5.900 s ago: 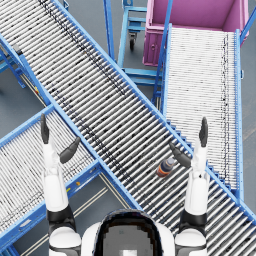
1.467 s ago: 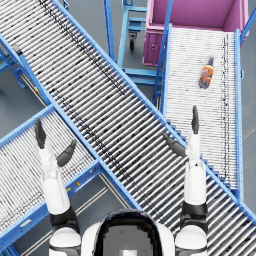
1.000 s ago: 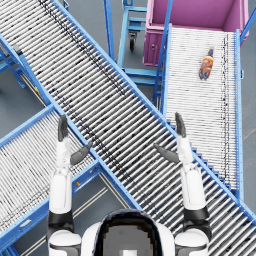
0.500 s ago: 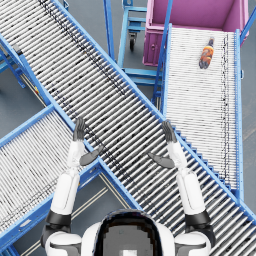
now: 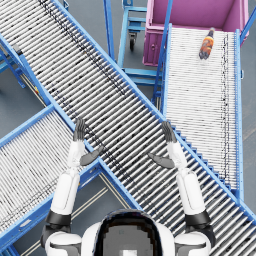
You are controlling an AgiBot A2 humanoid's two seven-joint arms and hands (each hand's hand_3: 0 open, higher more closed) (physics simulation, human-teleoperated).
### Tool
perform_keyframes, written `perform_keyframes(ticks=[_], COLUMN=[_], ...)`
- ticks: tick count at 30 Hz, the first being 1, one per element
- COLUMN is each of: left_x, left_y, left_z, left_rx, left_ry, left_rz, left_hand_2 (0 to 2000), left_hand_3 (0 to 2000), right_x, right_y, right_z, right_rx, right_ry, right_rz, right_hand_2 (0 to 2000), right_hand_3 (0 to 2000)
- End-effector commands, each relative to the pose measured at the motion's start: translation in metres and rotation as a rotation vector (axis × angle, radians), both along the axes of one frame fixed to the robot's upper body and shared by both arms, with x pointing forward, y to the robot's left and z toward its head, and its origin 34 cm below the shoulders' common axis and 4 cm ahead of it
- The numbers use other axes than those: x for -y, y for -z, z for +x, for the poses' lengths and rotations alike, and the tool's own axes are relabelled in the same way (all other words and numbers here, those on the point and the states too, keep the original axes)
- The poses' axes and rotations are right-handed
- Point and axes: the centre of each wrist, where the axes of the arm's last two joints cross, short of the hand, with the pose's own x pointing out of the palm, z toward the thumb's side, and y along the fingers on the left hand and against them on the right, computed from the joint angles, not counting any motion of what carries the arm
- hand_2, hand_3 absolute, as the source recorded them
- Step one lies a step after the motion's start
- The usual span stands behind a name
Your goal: Pick up the oil and place it on the left assembly line, put the cola on the right, and keep Sprite still
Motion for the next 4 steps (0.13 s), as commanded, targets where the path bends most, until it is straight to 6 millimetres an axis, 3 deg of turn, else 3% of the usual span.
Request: perform_keyframes(ticks=[1,4], left_x=[0.0000,0.0000], left_y=[0.0000,0.0000], left_z=[0.0000,0.0000], left_rx=[0.000,0.000], left_ry=[0.000,0.000], left_rz=[0.000,0.000], left_hand_2=[0,0], left_hand_3=[0,0], right_x=[0.0000,0.0000], right_y=[0.0000,0.0000], right_z=[0.0000,0.0000], right_rx=[0.000,0.000], right_ry=[0.000,0.000], right_rz=[0.000,0.000], right_hand_2=[0,0], right_hand_3=[0,0])
